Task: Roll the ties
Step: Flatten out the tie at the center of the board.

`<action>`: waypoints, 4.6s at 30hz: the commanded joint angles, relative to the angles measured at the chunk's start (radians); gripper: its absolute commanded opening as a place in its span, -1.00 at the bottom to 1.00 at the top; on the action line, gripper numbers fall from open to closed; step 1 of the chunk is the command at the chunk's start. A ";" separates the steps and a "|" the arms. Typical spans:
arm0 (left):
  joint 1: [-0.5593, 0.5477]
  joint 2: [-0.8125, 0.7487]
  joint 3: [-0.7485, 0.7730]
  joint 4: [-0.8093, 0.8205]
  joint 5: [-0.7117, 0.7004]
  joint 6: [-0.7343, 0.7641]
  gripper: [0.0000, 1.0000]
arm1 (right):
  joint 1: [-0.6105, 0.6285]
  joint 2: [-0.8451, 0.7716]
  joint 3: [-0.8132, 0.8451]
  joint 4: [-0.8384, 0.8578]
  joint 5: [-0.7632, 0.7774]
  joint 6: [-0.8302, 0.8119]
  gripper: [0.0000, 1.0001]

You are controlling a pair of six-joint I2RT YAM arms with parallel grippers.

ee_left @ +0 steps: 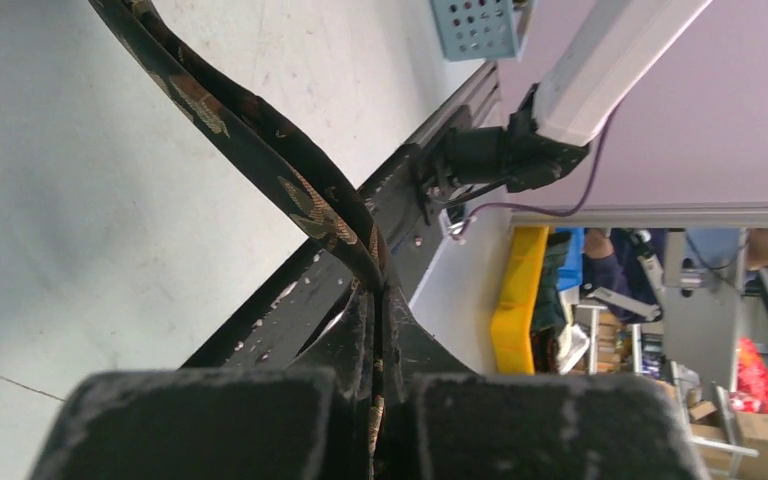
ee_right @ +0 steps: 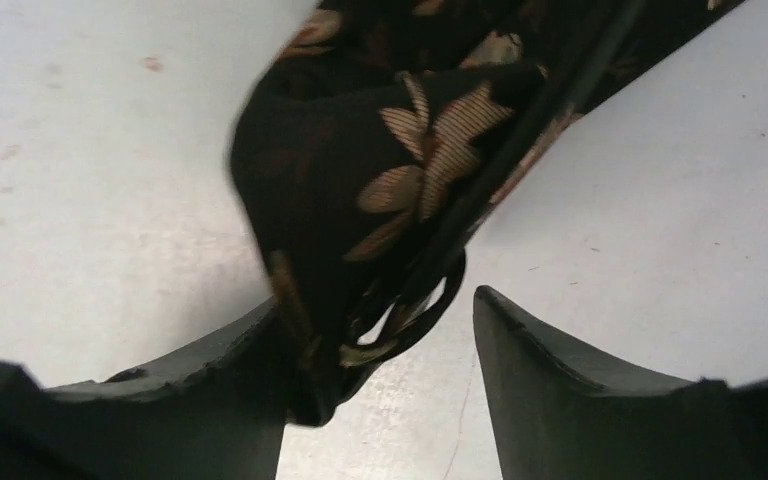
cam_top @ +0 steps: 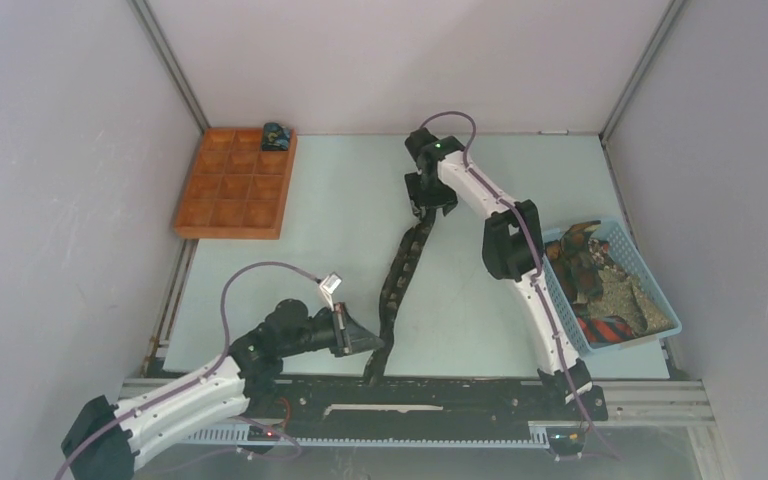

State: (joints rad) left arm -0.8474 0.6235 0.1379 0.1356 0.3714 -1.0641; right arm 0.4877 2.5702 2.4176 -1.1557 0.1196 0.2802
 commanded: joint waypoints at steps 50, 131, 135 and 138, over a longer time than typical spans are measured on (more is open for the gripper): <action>0.073 -0.152 0.293 -0.740 -0.393 0.039 -0.94 | -0.352 0.099 -0.029 0.435 -0.358 0.416 -0.27; 0.349 0.697 0.776 -0.624 -0.419 0.591 0.07 | 0.225 -1.005 -1.473 0.788 -0.212 0.175 -0.33; 0.358 0.532 0.724 -0.650 -0.544 0.557 0.87 | 0.239 -1.042 -1.492 0.805 -0.178 0.182 -0.32; 0.381 0.402 0.657 -0.640 -0.615 0.531 0.99 | 0.253 -1.078 -1.512 0.822 -0.139 0.195 -0.32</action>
State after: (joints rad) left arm -0.4892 1.1561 0.8715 -0.4805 -0.0895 -0.5014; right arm 0.7254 1.5600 0.9264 -0.3824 -0.0906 0.4606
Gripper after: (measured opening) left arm 0.980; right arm 0.339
